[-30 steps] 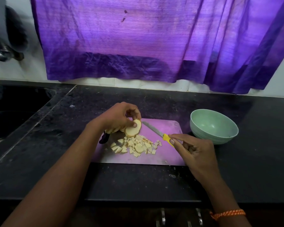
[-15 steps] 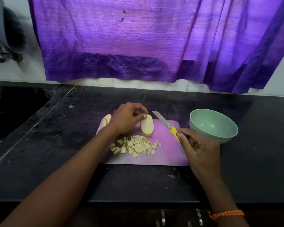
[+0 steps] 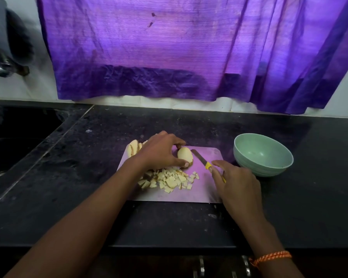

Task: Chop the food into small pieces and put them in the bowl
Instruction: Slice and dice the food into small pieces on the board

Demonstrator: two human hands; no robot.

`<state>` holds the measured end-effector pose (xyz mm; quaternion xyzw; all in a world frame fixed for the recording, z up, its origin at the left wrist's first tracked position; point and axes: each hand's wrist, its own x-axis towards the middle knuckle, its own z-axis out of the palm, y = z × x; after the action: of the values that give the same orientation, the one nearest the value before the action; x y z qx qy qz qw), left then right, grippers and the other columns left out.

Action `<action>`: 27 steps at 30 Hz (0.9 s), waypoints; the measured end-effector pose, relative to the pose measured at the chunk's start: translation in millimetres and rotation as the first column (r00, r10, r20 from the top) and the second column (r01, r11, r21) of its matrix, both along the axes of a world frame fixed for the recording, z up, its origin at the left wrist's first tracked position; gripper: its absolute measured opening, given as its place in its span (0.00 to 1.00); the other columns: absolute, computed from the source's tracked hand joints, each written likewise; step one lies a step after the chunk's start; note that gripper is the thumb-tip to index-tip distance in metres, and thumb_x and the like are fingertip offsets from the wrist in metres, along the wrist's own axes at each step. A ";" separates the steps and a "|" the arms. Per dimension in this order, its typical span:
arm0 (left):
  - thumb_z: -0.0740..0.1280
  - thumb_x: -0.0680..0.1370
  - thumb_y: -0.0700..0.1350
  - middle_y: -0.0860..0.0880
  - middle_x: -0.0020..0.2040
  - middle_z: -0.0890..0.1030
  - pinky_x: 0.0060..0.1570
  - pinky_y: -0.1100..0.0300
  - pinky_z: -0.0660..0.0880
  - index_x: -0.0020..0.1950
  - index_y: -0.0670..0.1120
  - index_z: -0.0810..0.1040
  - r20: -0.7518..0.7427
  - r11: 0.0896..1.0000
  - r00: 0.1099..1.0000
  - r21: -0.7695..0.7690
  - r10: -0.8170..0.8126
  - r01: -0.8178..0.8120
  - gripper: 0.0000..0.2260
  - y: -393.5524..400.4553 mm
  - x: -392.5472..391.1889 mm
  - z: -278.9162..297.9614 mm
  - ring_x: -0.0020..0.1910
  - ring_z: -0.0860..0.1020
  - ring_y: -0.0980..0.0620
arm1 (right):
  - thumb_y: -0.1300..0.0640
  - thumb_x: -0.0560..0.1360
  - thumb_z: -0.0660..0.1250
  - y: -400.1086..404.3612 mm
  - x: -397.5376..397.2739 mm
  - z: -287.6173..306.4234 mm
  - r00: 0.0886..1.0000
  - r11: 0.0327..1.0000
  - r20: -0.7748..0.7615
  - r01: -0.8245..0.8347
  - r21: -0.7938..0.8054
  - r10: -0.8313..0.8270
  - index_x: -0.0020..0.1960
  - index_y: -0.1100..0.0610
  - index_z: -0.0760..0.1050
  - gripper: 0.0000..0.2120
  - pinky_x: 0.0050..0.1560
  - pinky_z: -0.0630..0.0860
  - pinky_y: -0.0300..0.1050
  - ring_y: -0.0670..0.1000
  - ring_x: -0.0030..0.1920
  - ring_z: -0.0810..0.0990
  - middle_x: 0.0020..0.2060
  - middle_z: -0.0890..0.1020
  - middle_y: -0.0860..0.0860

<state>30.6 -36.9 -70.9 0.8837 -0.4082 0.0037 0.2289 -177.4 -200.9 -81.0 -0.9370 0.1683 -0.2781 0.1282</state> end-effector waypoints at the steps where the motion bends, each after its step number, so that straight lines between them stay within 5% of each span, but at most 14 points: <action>1: 0.79 0.70 0.68 0.54 0.66 0.80 0.62 0.48 0.73 0.74 0.56 0.79 0.013 1.000 1.000 0.004 0.002 -0.002 0.35 -0.9 -1.6 0.3 0.66 0.72 0.52 | 0.41 0.82 0.62 2.8 1.8 1.3 0.999 1.000 -0.049 -0.006 -0.011 0.005 0.64 0.45 0.79 0.15 0.39 0.76 0.49 0.58 0.43 0.82 0.44 0.85 0.52; 6: 0.77 0.72 0.67 0.54 0.67 0.81 0.58 0.52 0.70 0.73 0.55 0.81 0.068 1.000 0.998 0.007 -0.005 0.004 0.32 -4.7 -7.1 0.4 0.65 0.72 0.52 | 0.42 0.81 0.61 15.1 11.7 11.2 0.982 1.000 -0.189 -0.021 0.010 0.022 0.65 0.45 0.76 0.15 0.38 0.67 0.47 0.53 0.39 0.72 0.45 0.82 0.51; 14: 0.79 0.72 0.65 0.56 0.66 0.83 0.55 0.54 0.70 0.71 0.55 0.82 0.033 0.999 0.999 -0.051 0.001 0.001 0.30 -4.9 -10.1 4.1 0.65 0.75 0.50 | 0.45 0.84 0.56 29.5 9.4 18.5 0.982 0.999 -0.190 -0.010 -0.053 0.000 0.76 0.43 0.66 0.21 0.41 0.64 0.47 0.56 0.46 0.79 0.51 0.83 0.54; 18: 0.78 0.72 0.66 0.55 0.67 0.83 0.55 0.54 0.70 0.72 0.54 0.82 0.042 0.999 0.999 -0.036 0.008 -0.007 0.32 -5.7 -10.7 3.7 0.65 0.75 0.51 | 0.45 0.84 0.57 29.0 10.2 18.0 0.982 0.998 -0.190 -0.017 -0.058 0.006 0.74 0.43 0.69 0.20 0.40 0.64 0.47 0.57 0.47 0.81 0.49 0.83 0.54; 22: 0.77 0.72 0.67 0.55 0.67 0.82 0.55 0.53 0.70 0.73 0.55 0.80 0.047 1.000 0.999 -0.010 0.022 -0.022 0.32 -6.7 -11.0 3.0 0.65 0.74 0.51 | 0.45 0.84 0.56 30.7 11.4 19.1 0.979 0.998 -0.203 -0.012 -0.060 0.000 0.75 0.43 0.69 0.19 0.40 0.62 0.46 0.53 0.40 0.72 0.50 0.83 0.53; 27: 0.77 0.72 0.68 0.56 0.66 0.82 0.54 0.53 0.70 0.72 0.57 0.81 0.048 1.000 0.998 0.001 0.031 -0.031 0.31 -7.0 -11.0 1.6 0.65 0.74 0.52 | 0.46 0.85 0.55 29.1 12.5 15.9 0.979 0.998 -0.205 -0.033 -0.052 0.022 0.75 0.43 0.69 0.20 0.41 0.64 0.45 0.53 0.46 0.79 0.51 0.83 0.53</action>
<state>19.6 -43.9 -69.3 0.8899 -0.3998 0.0283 0.2180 -164.9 -171.8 -65.1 -0.9660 0.1598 -0.1832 0.0884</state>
